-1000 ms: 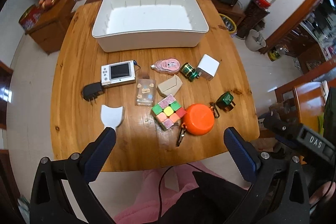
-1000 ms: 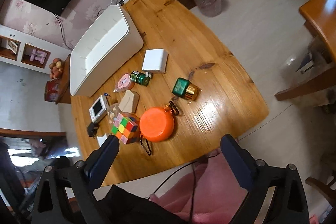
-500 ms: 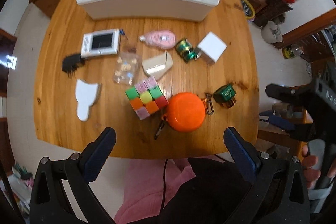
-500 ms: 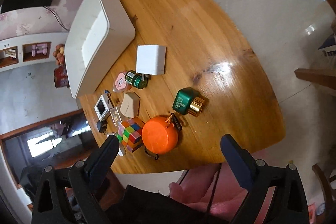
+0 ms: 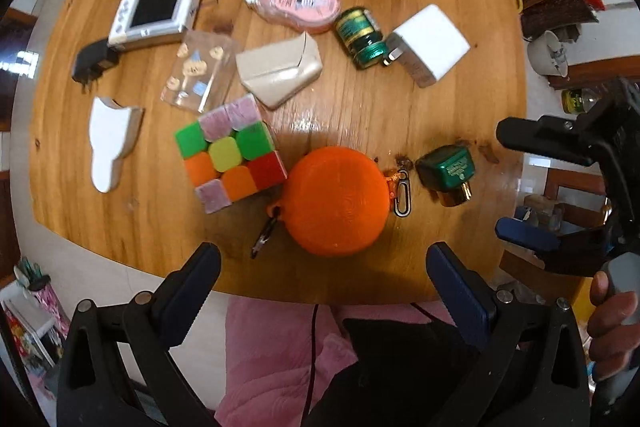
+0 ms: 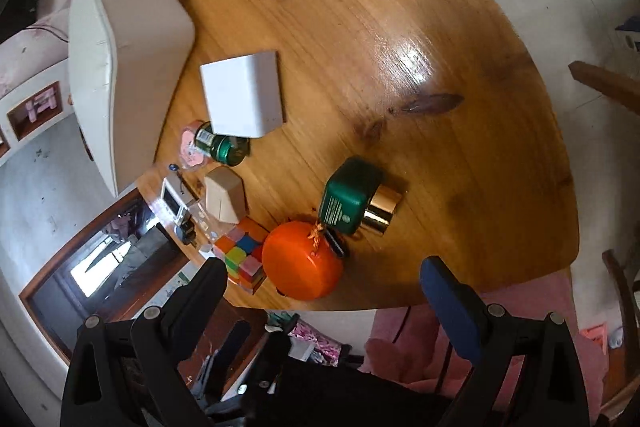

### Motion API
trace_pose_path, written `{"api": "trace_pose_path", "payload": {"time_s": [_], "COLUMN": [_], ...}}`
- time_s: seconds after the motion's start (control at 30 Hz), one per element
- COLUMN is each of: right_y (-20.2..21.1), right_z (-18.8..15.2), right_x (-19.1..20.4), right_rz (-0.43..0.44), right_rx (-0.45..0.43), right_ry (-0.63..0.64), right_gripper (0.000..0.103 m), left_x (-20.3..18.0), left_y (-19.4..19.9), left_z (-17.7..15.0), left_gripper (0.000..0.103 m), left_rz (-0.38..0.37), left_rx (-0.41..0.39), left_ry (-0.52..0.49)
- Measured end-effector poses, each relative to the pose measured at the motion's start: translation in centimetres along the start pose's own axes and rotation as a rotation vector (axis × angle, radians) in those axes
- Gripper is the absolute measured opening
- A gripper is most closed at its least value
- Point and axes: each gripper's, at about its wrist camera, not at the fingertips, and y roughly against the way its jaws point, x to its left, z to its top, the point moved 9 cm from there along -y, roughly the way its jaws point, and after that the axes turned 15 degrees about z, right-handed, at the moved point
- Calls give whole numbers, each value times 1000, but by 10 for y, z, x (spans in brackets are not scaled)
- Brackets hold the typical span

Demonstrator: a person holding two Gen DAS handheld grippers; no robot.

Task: Organize rigid objects
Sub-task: 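Grasp the orange round case with the left tool while the right tool grasps the green jar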

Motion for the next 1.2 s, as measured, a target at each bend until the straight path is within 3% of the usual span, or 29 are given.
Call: {"api": "trace_pose_path", "payload": {"time_s": [0.13,0.4,0.8,0.97,1.2], "right_y": [-4,-11,-13,-17,-5], "right_z": [9,15,24,26,29], "right_x": [-9,-22,-33,-36,-45], "right_rz": [-33,-66,-51,-36,-7], "right_rx": [9,51,67,79,96], "right_ry": [-50,-138,-164,-181,-178], "right_gripper": [97,92,64,48,46], "left_x": [3,-6,-9,-9,-12], "left_y": [-14,-30,-64,-74,-89], "left_z": [1,-4,2,6,7], "left_gripper": [102,102,102,102,96], "left_rz": [23,-20,-35,-38,-46], "left_rx": [41,114,162,165,189], "left_ry": [39,82,137,162,183]}}
